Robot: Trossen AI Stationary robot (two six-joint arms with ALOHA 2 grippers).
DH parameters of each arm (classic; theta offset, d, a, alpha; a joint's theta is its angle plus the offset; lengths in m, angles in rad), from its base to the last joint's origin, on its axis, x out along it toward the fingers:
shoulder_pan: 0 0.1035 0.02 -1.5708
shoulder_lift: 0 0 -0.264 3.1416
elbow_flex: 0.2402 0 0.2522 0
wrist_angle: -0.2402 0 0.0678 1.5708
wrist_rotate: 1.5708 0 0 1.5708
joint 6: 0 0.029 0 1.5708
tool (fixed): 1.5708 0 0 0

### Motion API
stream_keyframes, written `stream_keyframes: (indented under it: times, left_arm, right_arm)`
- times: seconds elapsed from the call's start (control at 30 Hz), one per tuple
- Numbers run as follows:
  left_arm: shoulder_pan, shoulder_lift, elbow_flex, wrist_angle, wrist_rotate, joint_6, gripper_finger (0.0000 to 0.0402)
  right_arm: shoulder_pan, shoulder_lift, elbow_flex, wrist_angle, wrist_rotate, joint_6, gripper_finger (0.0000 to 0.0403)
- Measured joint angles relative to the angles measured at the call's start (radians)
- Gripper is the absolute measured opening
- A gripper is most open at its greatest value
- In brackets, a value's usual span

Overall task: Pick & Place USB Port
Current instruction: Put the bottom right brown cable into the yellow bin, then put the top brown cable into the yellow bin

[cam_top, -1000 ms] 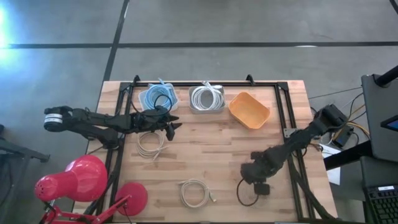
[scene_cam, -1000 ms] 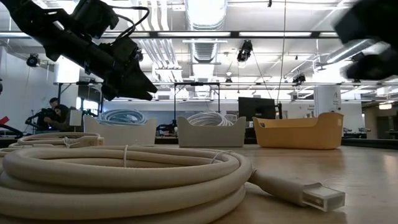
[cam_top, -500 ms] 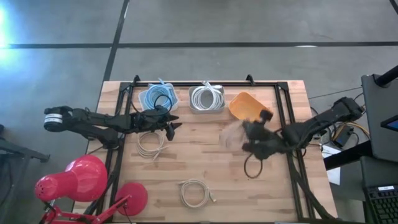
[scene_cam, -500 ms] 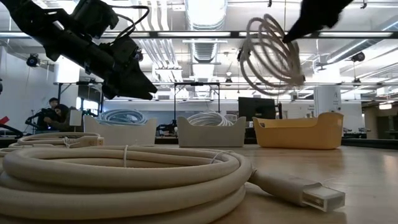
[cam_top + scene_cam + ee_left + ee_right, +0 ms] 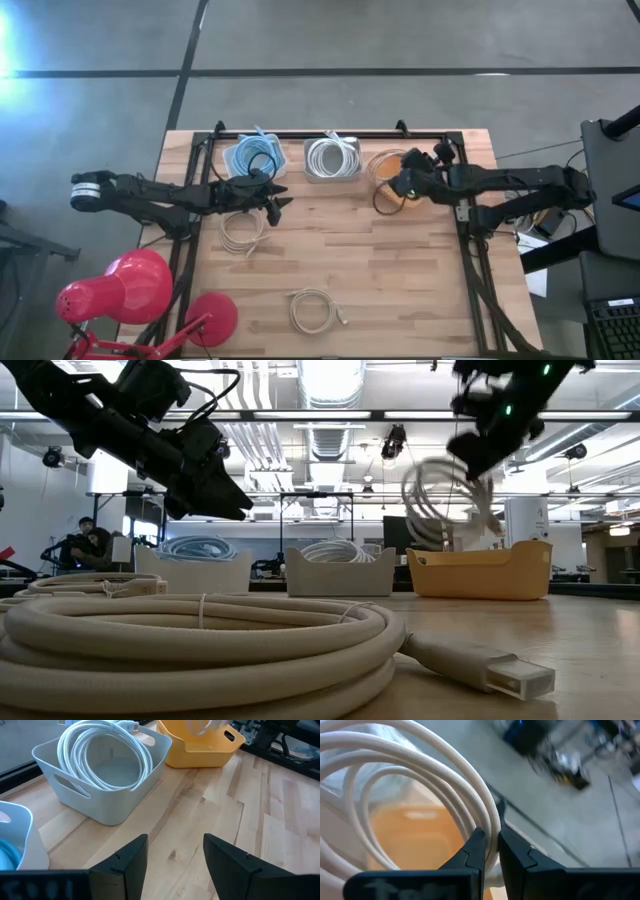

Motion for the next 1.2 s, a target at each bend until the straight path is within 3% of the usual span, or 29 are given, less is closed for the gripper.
stream_keyframes:
  times: [0.2,0.53,0.93,1.2]
  left_arm:
    - [0.000,0.000,0.000,0.000,0.000,-0.002,0.0195]
    - [0.000,0.000,0.000,-0.001,0.000,-0.010,0.0195]
    - [0.000,0.000,0.000,-0.003,0.000,-0.013,0.0195]
    - [0.000,0.000,0.000,-0.003,-0.001,-0.013,0.0195]
  right_arm:
    - [-0.117,0.038,-0.090,-0.002,-0.011,0.112,0.0034]
    - [-0.144,0.092,-0.152,0.001,-0.020,0.208,0.0036]
    - [-0.143,0.167,-0.142,0.000,-0.021,0.215,0.0108]
    - [-0.137,0.155,-0.093,0.000,-0.087,0.194,0.0136]
